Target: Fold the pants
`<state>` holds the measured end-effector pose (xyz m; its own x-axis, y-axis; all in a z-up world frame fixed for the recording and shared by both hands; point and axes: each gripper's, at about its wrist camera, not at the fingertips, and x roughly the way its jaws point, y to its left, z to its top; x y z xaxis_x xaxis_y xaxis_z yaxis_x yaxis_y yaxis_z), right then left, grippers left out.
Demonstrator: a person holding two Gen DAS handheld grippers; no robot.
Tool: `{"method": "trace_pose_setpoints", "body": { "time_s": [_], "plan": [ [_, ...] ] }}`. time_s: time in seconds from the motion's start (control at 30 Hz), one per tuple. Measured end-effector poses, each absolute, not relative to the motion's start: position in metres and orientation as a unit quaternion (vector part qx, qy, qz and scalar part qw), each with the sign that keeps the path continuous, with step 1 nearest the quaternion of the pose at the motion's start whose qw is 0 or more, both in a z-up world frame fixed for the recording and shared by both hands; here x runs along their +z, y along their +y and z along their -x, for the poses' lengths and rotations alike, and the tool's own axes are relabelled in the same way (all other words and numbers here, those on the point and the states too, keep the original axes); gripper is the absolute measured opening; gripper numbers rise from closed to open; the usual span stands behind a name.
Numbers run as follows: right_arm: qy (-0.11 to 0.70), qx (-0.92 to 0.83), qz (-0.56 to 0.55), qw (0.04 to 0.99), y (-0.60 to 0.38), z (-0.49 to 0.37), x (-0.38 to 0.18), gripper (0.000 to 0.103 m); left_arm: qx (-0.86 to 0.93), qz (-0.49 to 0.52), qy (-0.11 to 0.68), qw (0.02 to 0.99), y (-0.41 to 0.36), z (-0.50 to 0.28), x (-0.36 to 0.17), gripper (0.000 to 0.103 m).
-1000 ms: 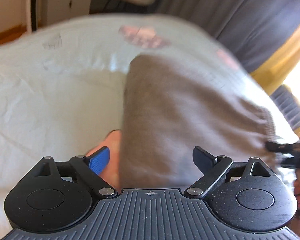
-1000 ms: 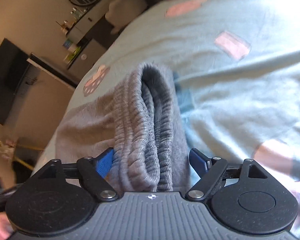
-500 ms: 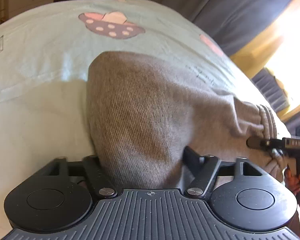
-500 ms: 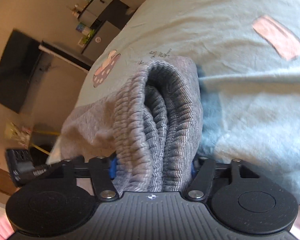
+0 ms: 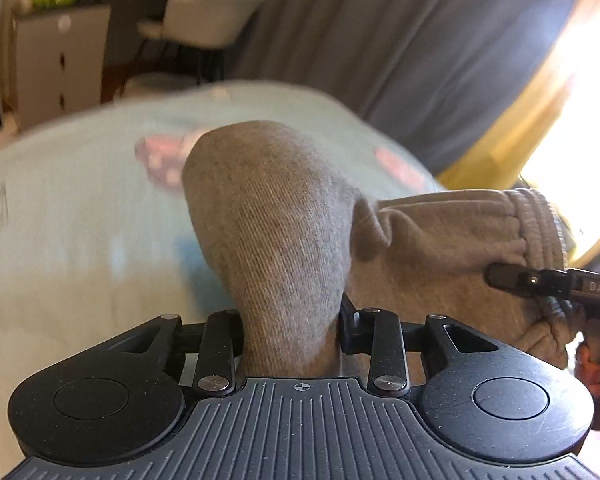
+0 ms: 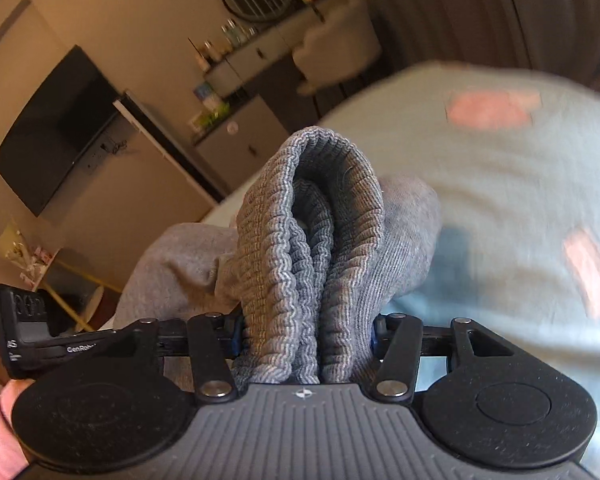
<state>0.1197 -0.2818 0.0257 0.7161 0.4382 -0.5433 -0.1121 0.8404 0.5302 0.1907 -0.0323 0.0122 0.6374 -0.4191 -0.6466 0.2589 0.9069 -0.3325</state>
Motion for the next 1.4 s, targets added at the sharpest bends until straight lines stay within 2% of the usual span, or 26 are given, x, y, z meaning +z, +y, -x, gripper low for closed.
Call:
{"method": "trace_pose_setpoints", "body": {
  "time_s": [0.03, 0.07, 0.1, 0.13, 0.17, 0.27, 0.33, 0.43, 0.5, 0.6, 0.7, 0.83, 0.93, 1.03, 1.13, 1.17, 1.4],
  "plan": [
    [0.335, 0.146, -0.232, 0.901, -0.284, -0.124, 0.031, 0.054, -0.179, 0.104, 0.376, 0.903, -0.034, -0.198, 0.016, 0.047],
    [0.328, 0.134, -0.225, 0.908, -0.286, -0.130, 0.035, 0.061, -0.160, 0.104, 0.377, 0.906, -0.036, -0.205, 0.018, 0.060],
    [0.327, 0.111, -0.211, 0.915, -0.289, -0.135, 0.038, 0.076, -0.138, 0.099, 0.379, 0.910, -0.037, -0.208, 0.019, 0.062],
    [0.329, 0.081, -0.193, 0.921, -0.292, -0.139, 0.039, 0.085, -0.114, 0.089, 0.378, 0.914, -0.038, -0.207, 0.020, 0.062],
    [0.334, 0.041, -0.179, 0.925, -0.296, -0.142, 0.037, 0.094, -0.105, 0.080, 0.374, 0.918, -0.039, -0.203, 0.020, 0.067],
    [0.336, -0.006, -0.194, 0.922, -0.310, -0.125, 0.025, 0.093, -0.099, 0.046, 0.373, 0.922, -0.041, -0.177, 0.009, 0.077],
    [0.333, 0.006, -0.235, 0.913, -0.316, -0.102, 0.014, 0.093, -0.085, 0.014, 0.369, 0.925, -0.044, -0.154, -0.004, 0.077],
    [0.332, 0.014, -0.256, 0.908, -0.310, -0.070, -0.005, 0.085, -0.075, -0.018, 0.375, 0.924, -0.051, -0.128, -0.026, 0.079],
    [0.331, 0.005, -0.247, 0.911, -0.300, -0.058, -0.015, 0.064, -0.065, -0.014, 0.380, 0.923, -0.054, -0.119, -0.035, 0.079],
    [0.336, -0.018, -0.267, 0.903, -0.296, -0.052, -0.023, 0.049, -0.058, 0.011, 0.392, 0.918, -0.053, -0.114, -0.033, 0.079],
    [0.311, -0.022, -0.261, 0.914, -0.288, -0.044, -0.012, 0.045, -0.045, 0.023, 0.380, 0.924, -0.048, -0.109, -0.018, 0.075],
    [0.284, 0.001, -0.238, 0.929, -0.275, -0.053, 0.005, 0.042, -0.049, 0.025, 0.353, 0.934, -0.057, -0.109, -0.002, 0.084],
    [0.284, 0.019, -0.212, 0.935, -0.261, -0.070, 0.005, 0.035, -0.045, 0.027, 0.360, 0.931, -0.069, -0.124, -0.007, 0.085],
    [0.295, 0.023, -0.179, 0.938, -0.254, -0.079, 0.000, 0.035, -0.043, 0.035, 0.392, 0.918, -0.074, -0.134, -0.022, 0.085],
    [0.323, 0.021, -0.155, 0.933, -0.256, -0.083, -0.009, 0.023, -0.040, 0.025, 0.399, 0.916, -0.076, -0.135, -0.032, 0.086],
    [0.330, 0.016, -0.139, 0.934, -0.253, -0.082, -0.010, 0.015, -0.039, 0.022, 0.401, 0.915, -0.076, -0.134, -0.033, 0.087],
    [0.369, 0.009, -0.090, 0.925, -0.242, -0.083, -0.021, 0.013, -0.025, 0.013, 0.410, 0.911, -0.084, -0.137, -0.042, 0.088]
  ]
}}
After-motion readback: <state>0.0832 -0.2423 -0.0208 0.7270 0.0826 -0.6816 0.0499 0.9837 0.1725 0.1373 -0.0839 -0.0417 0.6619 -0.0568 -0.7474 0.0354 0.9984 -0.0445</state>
